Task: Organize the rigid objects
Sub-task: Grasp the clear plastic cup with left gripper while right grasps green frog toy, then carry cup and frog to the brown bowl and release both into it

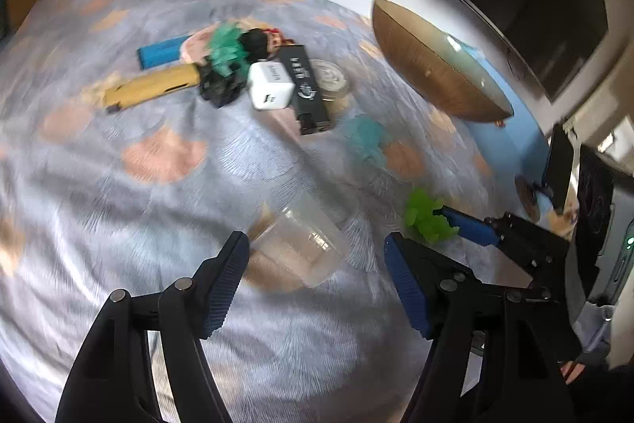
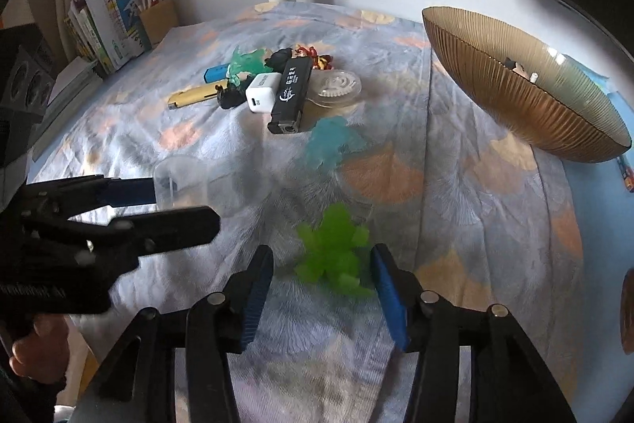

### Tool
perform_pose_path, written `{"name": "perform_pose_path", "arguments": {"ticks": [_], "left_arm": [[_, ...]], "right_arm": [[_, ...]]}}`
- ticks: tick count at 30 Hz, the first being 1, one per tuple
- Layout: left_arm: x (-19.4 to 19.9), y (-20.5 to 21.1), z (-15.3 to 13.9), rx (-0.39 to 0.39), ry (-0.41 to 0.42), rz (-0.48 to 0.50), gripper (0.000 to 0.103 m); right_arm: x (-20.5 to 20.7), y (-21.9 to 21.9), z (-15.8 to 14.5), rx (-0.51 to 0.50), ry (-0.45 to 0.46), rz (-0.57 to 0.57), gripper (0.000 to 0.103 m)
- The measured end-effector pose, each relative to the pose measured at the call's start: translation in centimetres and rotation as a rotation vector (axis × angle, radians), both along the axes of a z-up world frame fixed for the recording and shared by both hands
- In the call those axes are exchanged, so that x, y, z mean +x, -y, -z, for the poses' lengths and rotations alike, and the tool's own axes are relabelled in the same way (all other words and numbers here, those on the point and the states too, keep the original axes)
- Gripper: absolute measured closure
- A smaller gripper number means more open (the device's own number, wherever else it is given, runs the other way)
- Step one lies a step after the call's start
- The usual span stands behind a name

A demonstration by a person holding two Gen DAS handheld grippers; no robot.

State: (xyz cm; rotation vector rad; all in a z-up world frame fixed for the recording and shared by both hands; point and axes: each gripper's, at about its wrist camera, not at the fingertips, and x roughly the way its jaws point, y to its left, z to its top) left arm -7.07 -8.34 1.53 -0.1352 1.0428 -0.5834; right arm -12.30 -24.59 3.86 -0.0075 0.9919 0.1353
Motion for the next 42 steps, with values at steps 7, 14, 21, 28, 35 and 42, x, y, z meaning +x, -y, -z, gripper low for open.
{"name": "perform_pose_path", "arguments": {"ticks": [7,14,21,28,35,42], "left_arm": [[-1.1,-1.6,0.0,-0.058,-0.078,-0.074,0.034],[0.4,-1.8,0.5,-0.093,-0.120,-0.162,0.059],[0.3,1.2,-2.4,-0.059,0.017,-0.068,0.068],[2.6,6.2,-11.4,-0.086,0.232,0.034,0.068],[7.6,13.7,-13.2,-0.122,0.274,0.112,0.068],[9.1,18.1,-7.3,-0.057,0.174,0.170,0.068]], "right_arm": [[0.1,0.1,0.1,-0.024,0.020,0.021,0.065],[-0.3,-0.2,0.1,-0.045,0.044,0.019,0.068],[-1.0,1.0,-1.5,-0.036,0.080,0.045,0.068],[-1.1,7.2,-10.1,0.006,0.246,0.207,0.068],[1.0,15.4,-17.4,-0.001,0.379,0.468,0.068],[5.1,17.8,-11.4,0.090,0.168,0.516,0.068]]}}
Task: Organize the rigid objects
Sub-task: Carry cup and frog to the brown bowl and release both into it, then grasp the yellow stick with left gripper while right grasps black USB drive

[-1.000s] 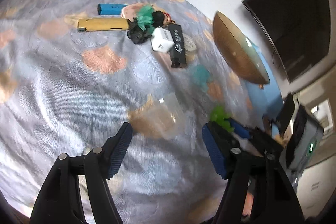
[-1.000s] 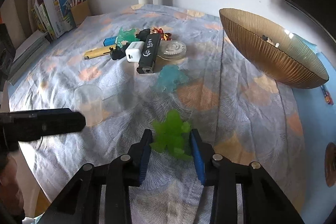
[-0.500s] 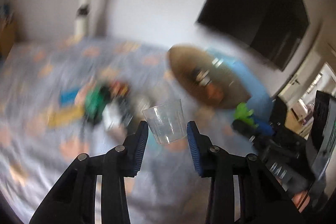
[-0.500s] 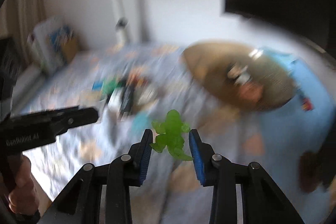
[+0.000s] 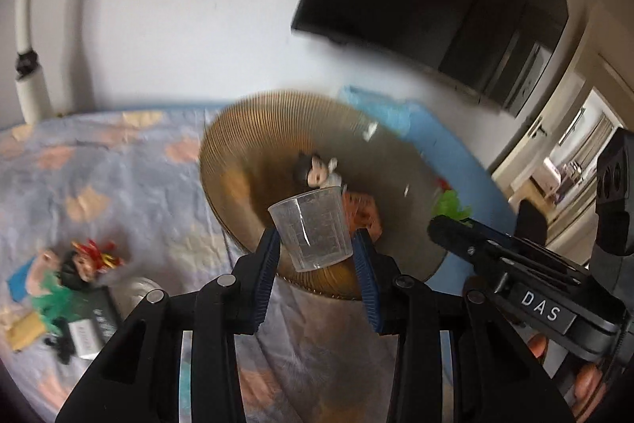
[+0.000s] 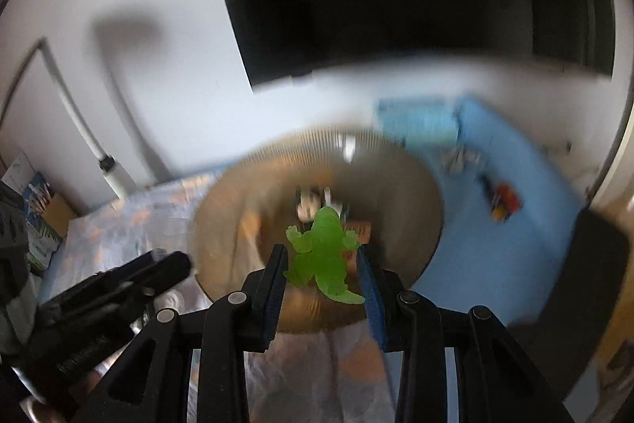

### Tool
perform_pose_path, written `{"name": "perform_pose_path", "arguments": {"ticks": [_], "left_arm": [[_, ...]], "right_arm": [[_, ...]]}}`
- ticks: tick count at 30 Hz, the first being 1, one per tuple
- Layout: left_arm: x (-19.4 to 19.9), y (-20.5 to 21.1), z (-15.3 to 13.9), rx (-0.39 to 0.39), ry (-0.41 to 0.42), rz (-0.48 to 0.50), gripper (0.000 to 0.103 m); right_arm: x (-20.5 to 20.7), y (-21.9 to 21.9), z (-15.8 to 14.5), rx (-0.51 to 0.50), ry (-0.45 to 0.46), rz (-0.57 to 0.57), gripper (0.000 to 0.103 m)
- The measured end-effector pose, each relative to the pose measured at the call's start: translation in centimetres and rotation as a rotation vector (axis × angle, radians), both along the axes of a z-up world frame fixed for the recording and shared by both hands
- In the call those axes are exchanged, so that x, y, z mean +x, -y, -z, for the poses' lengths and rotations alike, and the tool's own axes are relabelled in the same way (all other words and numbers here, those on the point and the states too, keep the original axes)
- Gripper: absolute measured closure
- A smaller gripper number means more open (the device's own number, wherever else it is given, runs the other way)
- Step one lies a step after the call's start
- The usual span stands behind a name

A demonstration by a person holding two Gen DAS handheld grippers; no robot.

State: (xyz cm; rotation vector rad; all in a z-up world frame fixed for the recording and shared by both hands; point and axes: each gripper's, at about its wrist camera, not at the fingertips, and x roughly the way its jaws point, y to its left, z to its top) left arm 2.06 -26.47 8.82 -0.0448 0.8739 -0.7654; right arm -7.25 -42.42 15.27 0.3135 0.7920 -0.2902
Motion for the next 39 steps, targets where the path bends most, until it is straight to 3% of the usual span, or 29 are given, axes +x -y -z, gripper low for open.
{"name": "perform_pose_path", "arguments": {"ticks": [2,6,11,12,13,20,23,28,32,35,39], "left_arm": [[0.2,0.4,0.7,0.011,-0.010,0.007,0.067],[0.5,-0.7,0.0,0.017,0.005,0.002,0.042],[-0.5,-7.6,-5.0,-0.110,0.093,-0.082,0.026],[-0.9,-8.9,-5.9,-0.125,0.122,-0.105,0.025],[-1.7,-10.8,-7.1,-0.140,0.161,-0.134,0.025],[-7.4,-21.4,-12.2,-0.172,0.337,-0.323,0.025],[-8.8,-24.9,-12.9,-0.162,0.361,-0.409,0.024],[-9.1,-29.9,-9.9,-0.093,0.319,-0.547,0.023],[-7.2,-31.0,-3.3,0.023,0.206,-0.605,0.023],[-6.3,-31.0,1.3,0.093,0.125,-0.570,0.023],[-5.9,-30.7,5.1,0.102,0.018,-0.512,0.023]], "right_arm": [[0.7,0.3,1.4,0.024,-0.037,-0.003,0.068],[0.4,1.2,2.7,0.077,-0.044,-0.016,0.067],[-0.9,2.2,-0.1,0.073,0.029,0.012,0.060],[-1.4,2.2,-0.9,0.066,0.050,0.015,0.055],[-1.7,2.0,-1.6,0.059,0.070,0.014,0.044],[-3.9,-3.0,-5.0,0.052,0.156,-0.071,0.042],[-3.9,-6.4,-5.7,0.034,0.163,-0.142,0.043],[-3.2,-11.3,-4.9,0.018,0.131,-0.246,0.043],[-2.3,-13.9,-1.6,0.036,0.042,-0.294,0.043],[-1.7,-15.1,1.4,0.048,-0.040,-0.307,0.043],[-1.1,-15.6,4.4,0.068,-0.122,-0.316,0.043]]}}
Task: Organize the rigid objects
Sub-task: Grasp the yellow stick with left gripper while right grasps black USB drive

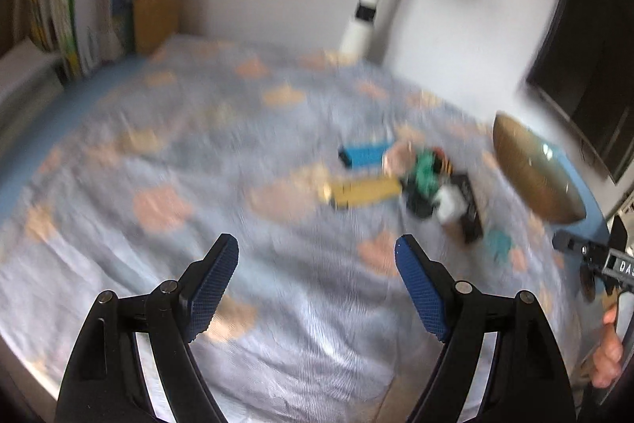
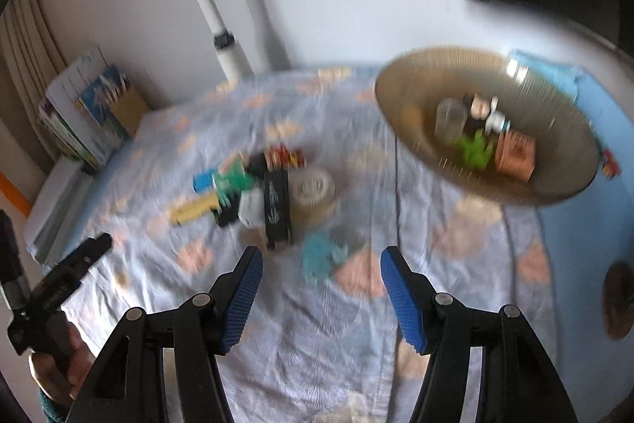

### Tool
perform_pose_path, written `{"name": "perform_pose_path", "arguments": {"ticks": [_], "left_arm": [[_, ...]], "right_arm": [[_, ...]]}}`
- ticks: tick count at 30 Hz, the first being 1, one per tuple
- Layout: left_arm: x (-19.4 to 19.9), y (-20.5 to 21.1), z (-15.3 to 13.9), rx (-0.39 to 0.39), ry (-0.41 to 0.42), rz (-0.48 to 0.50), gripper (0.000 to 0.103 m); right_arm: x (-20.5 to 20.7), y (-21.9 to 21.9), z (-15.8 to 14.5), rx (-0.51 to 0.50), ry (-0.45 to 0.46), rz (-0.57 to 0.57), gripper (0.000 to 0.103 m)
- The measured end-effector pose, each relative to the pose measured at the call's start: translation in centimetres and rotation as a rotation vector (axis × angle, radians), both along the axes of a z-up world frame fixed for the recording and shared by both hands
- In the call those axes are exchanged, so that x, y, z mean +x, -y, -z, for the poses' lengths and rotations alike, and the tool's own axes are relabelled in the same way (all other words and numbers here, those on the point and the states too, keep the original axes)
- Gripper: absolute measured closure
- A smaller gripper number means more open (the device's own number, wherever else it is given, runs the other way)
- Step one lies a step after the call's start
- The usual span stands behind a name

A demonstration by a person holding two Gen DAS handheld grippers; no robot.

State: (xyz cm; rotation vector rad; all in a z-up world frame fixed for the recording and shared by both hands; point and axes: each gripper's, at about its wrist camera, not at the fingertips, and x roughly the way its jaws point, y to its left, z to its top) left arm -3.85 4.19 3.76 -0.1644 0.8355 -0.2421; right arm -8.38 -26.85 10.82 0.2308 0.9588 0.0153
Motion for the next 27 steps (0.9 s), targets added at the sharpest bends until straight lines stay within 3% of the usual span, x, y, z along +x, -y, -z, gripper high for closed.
{"name": "perform_pose_path", "arguments": {"ticks": [2,4,6,11,14,18,22,27], "left_arm": [[0.2,0.3,0.9,0.016,-0.040,0.011,0.023],[0.7,0.8,1.6,0.110,-0.094,0.012,0.023],[1.1,0.7,1.3,0.160,-0.096,0.019,0.023],[3.4,2.0,-0.8,0.174,-0.068,0.197,0.023],[5.9,4.3,-0.5,0.241,-0.063,0.322,0.024],[8.4,6.2,0.9,0.290,-0.105,0.392,0.037],[9.4,7.3,1.9,0.280,-0.121,0.460,0.041],[9.9,8.8,2.5,0.304,-0.128,0.485,0.063]], "right_arm": [[0.2,-0.2,1.0,-0.005,-0.025,-0.001,0.043],[0.4,-0.5,1.6,-0.006,-0.041,-0.004,0.043],[0.9,-0.9,2.0,-0.012,-0.052,-0.013,0.043],[2.7,-2.9,2.0,-0.049,-0.050,-0.064,0.043],[4.5,-4.2,2.9,-0.052,-0.061,-0.097,0.050],[6.3,-5.1,4.7,-0.049,-0.090,-0.114,0.054],[7.4,-6.4,5.2,-0.127,-0.084,-0.143,0.054],[8.7,-7.1,6.8,-0.191,-0.117,-0.171,0.059]]}}
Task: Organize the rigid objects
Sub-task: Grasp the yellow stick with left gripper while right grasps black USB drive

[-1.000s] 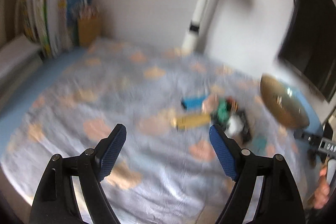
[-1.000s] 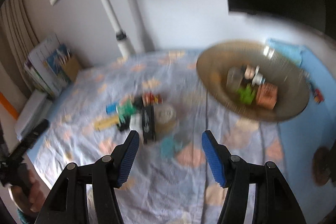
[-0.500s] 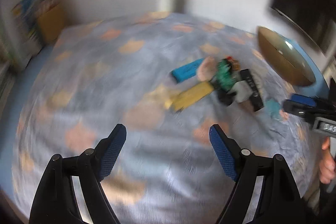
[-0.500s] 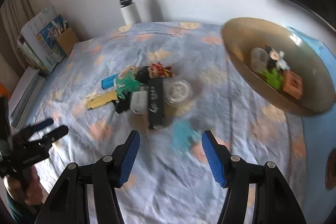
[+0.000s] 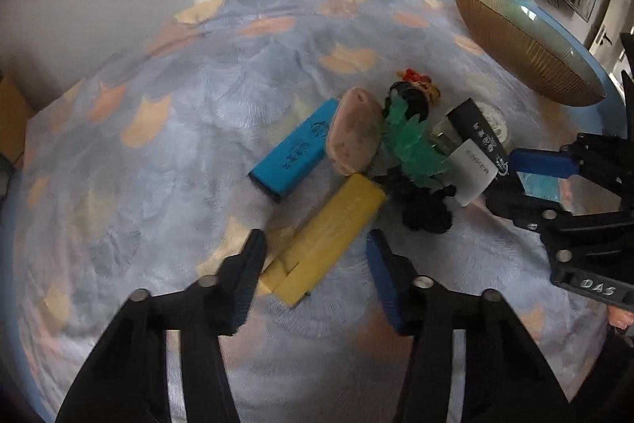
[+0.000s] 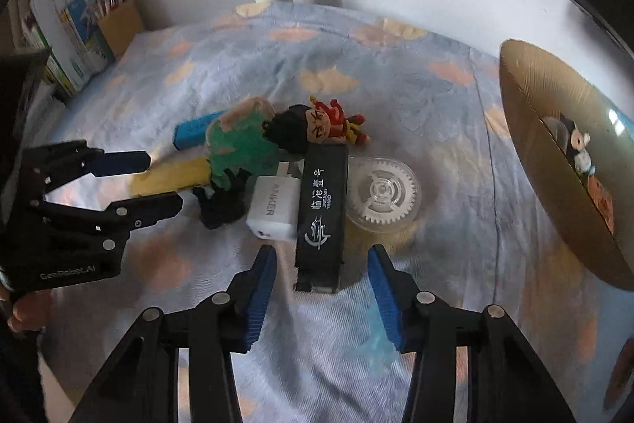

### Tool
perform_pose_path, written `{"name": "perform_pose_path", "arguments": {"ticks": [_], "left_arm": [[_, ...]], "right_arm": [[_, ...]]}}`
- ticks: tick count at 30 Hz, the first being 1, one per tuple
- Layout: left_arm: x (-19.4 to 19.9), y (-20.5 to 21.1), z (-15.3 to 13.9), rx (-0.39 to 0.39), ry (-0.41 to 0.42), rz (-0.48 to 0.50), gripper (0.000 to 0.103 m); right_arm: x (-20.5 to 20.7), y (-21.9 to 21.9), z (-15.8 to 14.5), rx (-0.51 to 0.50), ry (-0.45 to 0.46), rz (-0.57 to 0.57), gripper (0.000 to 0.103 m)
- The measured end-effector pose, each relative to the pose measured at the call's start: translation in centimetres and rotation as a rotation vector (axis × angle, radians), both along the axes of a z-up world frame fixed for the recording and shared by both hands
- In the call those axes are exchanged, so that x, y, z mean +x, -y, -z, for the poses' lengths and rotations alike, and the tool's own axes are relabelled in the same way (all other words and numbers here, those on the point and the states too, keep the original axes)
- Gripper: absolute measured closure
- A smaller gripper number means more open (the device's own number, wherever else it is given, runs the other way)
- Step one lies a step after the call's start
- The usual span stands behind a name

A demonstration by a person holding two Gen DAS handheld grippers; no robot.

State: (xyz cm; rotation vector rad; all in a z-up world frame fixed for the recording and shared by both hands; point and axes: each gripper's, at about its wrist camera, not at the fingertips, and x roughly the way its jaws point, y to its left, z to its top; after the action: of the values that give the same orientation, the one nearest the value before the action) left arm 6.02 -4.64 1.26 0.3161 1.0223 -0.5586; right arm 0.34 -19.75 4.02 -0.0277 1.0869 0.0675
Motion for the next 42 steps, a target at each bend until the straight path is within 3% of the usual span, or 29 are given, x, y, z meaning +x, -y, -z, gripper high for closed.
{"name": "perform_pose_path", "arguments": {"ticks": [2,4,7,13,15,18,22,25,27,29,31,34,35,37,39,40,42], "left_arm": [[-0.1,0.2,-0.1,-0.004,0.002,-0.001,0.073],[-0.5,0.4,-0.2,0.005,0.014,-0.009,0.075],[-1.7,0.2,-0.4,0.026,0.038,-0.052,0.075],[-5.6,-2.8,-2.1,-0.064,0.038,-0.198,0.075],[-7.4,-3.4,-2.5,-0.101,0.031,-0.229,0.075],[-9.6,-3.5,-1.7,-0.092,0.011,-0.267,0.075],[-11.6,-2.7,-0.6,-0.099,-0.008,-0.261,0.075],[-11.7,-1.8,-0.2,-0.071,0.024,-0.241,0.066],[-12.0,-1.2,-0.1,-0.048,0.031,-0.230,0.044],[-12.2,-1.1,0.2,-0.045,0.030,-0.233,0.027],[-12.3,-1.0,0.4,-0.045,0.039,-0.238,0.028],[-12.3,-0.6,0.6,-0.038,0.056,-0.235,0.028],[-12.3,-0.5,0.6,-0.042,0.063,-0.235,0.031],[-12.5,-0.3,0.4,-0.053,0.079,-0.234,0.051],[-12.6,-0.1,0.3,-0.055,0.086,-0.232,0.078],[-12.7,-0.1,0.2,-0.060,0.085,-0.230,0.079],[-12.9,0.0,0.1,-0.074,0.078,-0.233,0.081]], "right_arm": [[0.3,-0.1,0.4,-0.019,0.001,-0.010,0.069],[0.4,-0.2,0.5,-0.038,0.014,-0.018,0.079],[0.2,-0.3,0.4,-0.034,0.029,-0.030,0.079],[-2.7,0.8,-2.0,0.040,0.085,-0.047,0.079],[-4.3,1.1,-2.6,0.072,0.069,-0.057,0.079],[-6.8,1.1,-2.0,0.144,0.006,-0.082,0.079],[-9.9,0.1,-0.4,0.098,-0.039,-0.125,0.079],[-11.3,0.0,0.1,0.076,-0.023,-0.139,0.079],[-11.5,0.2,0.2,0.080,-0.015,-0.127,0.077],[-11.3,0.2,0.2,0.088,-0.009,-0.122,0.065],[-11.0,0.1,0.3,0.080,0.001,-0.122,0.057],[-10.6,-0.7,0.5,0.024,0.029,-0.133,0.057],[-10.6,-1.0,0.6,0.001,0.041,-0.134,0.057],[-10.7,-1.2,0.6,-0.012,0.064,-0.128,0.062],[-10.8,-1.2,0.6,-0.016,0.075,-0.128,0.073],[-10.9,-1.2,0.6,-0.029,0.081,-0.129,0.079],[-11.1,-1.3,0.5,-0.043,0.089,-0.133,0.079]]}}
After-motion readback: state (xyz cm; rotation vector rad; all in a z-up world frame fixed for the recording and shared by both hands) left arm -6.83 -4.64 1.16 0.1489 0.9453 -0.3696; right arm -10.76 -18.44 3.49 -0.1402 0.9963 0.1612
